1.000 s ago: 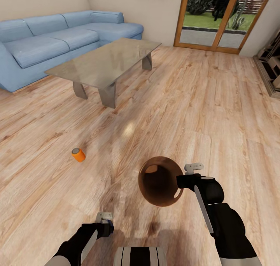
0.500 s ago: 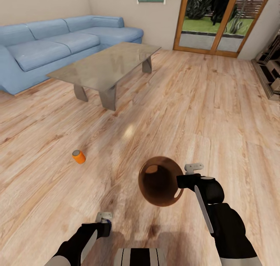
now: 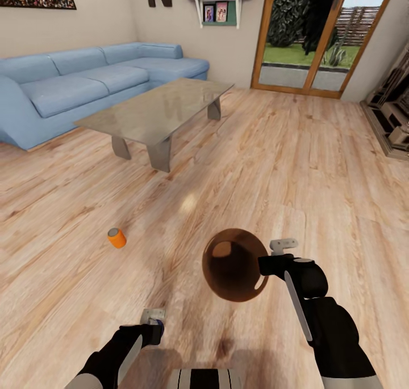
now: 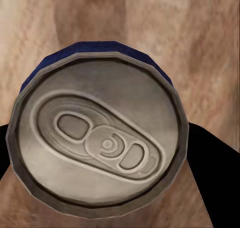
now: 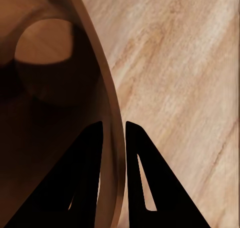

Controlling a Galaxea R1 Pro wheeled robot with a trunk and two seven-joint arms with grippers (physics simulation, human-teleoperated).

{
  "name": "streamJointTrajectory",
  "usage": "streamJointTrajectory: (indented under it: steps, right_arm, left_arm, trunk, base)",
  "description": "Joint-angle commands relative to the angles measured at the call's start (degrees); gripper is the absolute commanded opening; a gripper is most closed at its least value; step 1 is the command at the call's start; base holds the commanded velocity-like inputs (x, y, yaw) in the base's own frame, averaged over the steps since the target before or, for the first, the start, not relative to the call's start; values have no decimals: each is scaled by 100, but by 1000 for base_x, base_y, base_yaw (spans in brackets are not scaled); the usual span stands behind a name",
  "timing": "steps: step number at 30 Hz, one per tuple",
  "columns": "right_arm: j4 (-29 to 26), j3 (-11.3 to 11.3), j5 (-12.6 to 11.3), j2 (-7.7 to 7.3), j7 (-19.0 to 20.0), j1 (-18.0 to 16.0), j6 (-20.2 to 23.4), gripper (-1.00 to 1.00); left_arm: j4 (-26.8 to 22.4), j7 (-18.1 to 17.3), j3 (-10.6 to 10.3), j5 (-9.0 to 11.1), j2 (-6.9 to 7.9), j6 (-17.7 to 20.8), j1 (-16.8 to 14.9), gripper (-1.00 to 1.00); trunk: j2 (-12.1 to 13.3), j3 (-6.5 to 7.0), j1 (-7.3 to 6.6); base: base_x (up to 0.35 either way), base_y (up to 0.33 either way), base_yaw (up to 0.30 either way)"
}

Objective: Put the three can of soda from the living room inside the tash can in the kitchen.

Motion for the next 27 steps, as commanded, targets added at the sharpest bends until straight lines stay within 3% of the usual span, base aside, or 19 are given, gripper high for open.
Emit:
streamJointTrajectory:
  steps: [1,8,9,12,19,27]
  right_arm:
    - [-1,-4,-93,0,26,-1,1,-100]
    - [-1,-53,-92,-9,26,-1,1,-100]
    - [-1,-62,-89,-10,26,-1,1,-100]
    - [-1,-69,-87,-15,26,-1,1,-100]
    - [3,-89,-75,-26,24,-1,1,-100]
    - [59,-212,-44,-63,-34,-1,1,-100]
  left_arm:
    - [-80,-17,-2,-2,6,21,3,-100]
    - [-898,-50,-13,-2,38,312,7,-100]
    - [-1278,-53,-10,-2,41,512,11,-100]
    - [-1771,-55,-2,-2,41,780,19,-100]
    - [-2526,-62,11,5,42,1393,44,-100]
    - [-3756,-56,-3,15,39,2542,67,-100]
  trunk:
    - [2,23,-3]
    - [11,178,-21]
    - [12,200,-23]
    - [16,267,-31]
    - [26,422,-49]
    - [36,599,-70]
  base:
    - [0,0,0]
    - [0,0,0]
    - [0,0,0]
    - [0,0,0]
    - [0,0,0]
    - [0,0,0]
